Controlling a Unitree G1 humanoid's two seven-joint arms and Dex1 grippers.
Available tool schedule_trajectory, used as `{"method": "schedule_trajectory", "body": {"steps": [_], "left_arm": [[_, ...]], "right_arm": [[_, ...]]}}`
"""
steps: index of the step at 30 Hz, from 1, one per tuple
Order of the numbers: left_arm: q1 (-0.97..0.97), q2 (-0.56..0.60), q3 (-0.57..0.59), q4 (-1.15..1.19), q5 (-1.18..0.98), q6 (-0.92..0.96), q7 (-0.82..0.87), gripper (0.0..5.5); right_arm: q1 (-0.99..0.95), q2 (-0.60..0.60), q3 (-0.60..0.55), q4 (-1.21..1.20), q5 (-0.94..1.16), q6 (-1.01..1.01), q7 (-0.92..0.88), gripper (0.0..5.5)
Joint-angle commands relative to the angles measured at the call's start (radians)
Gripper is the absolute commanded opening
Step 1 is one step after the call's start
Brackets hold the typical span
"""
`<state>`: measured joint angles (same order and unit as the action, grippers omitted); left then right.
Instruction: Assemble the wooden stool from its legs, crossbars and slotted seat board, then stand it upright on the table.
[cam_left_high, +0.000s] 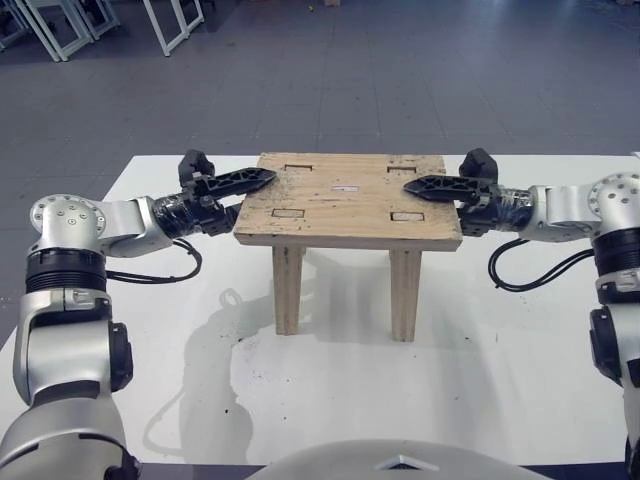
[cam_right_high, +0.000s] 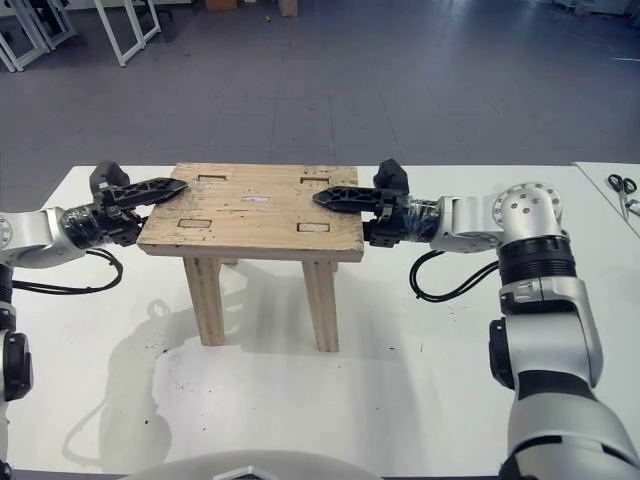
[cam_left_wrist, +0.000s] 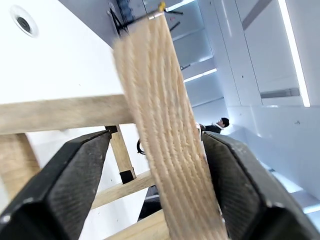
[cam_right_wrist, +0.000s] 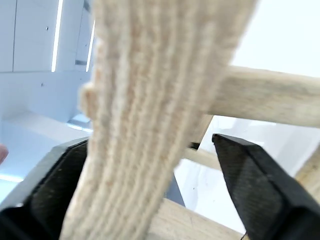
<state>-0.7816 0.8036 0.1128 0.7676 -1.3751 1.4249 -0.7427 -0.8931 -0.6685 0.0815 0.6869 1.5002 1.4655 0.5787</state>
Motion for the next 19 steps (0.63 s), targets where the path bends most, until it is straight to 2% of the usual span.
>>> {"method": "schedule_trajectory", "body": {"steps": [1, 4, 6, 7, 9, 11, 14, 17, 19], "left_arm": [[-0.007, 0.029, 0.095, 0.039, 0.08, -0.017, -0.045, 3.34], [0.056, 0.029, 0.192, 0.044, 0.131, -0.088, -0.037, 3.34], [0.123, -0.017, 0.27, -0.009, 0.169, -0.21, 0.03, 3.34], [0.161, -0.053, 0.3, -0.061, 0.201, -0.292, 0.086, 3.34], [0.293, -0.196, 0.289, -0.342, 0.406, -0.602, 0.318, 3.34], [0.413, -0.305, 0.205, -0.585, 0.646, -0.868, 0.492, 3.34], [0.517, -0.472, 0.103, -0.78, 0.856, -1.082, 0.652, 3.34], [0.572, -0.554, 0.028, -0.853, 0.977, -1.156, 0.721, 3.34], [0.587, -0.549, -0.009, -0.872, 1.051, -1.174, 0.721, 3.34]], "right_arm": [[0.027, -0.031, -0.12, 0.034, -0.099, -0.02, 0.0, 4.76], [0.035, -0.026, -0.234, 0.048, -0.127, -0.038, -0.01, 5.31], [0.052, -0.004, -0.324, 0.045, -0.124, -0.069, -0.049, 5.48], [0.066, 0.012, -0.365, 0.034, -0.125, -0.093, -0.073, 5.48], [0.168, 0.075, -0.403, -0.11, -0.271, -0.334, -0.194, 5.48], [0.303, 0.134, -0.338, -0.326, -0.519, -0.622, -0.324, 5.48], [0.483, 0.189, -0.11, -0.555, -0.951, -1.006, -0.465, 5.48], [0.581, 0.261, -0.035, -0.635, -1.147, -1.155, -0.568, 5.48], [0.623, 0.317, -0.057, -0.663, -1.174, -1.182, -0.605, 5.48]]}}
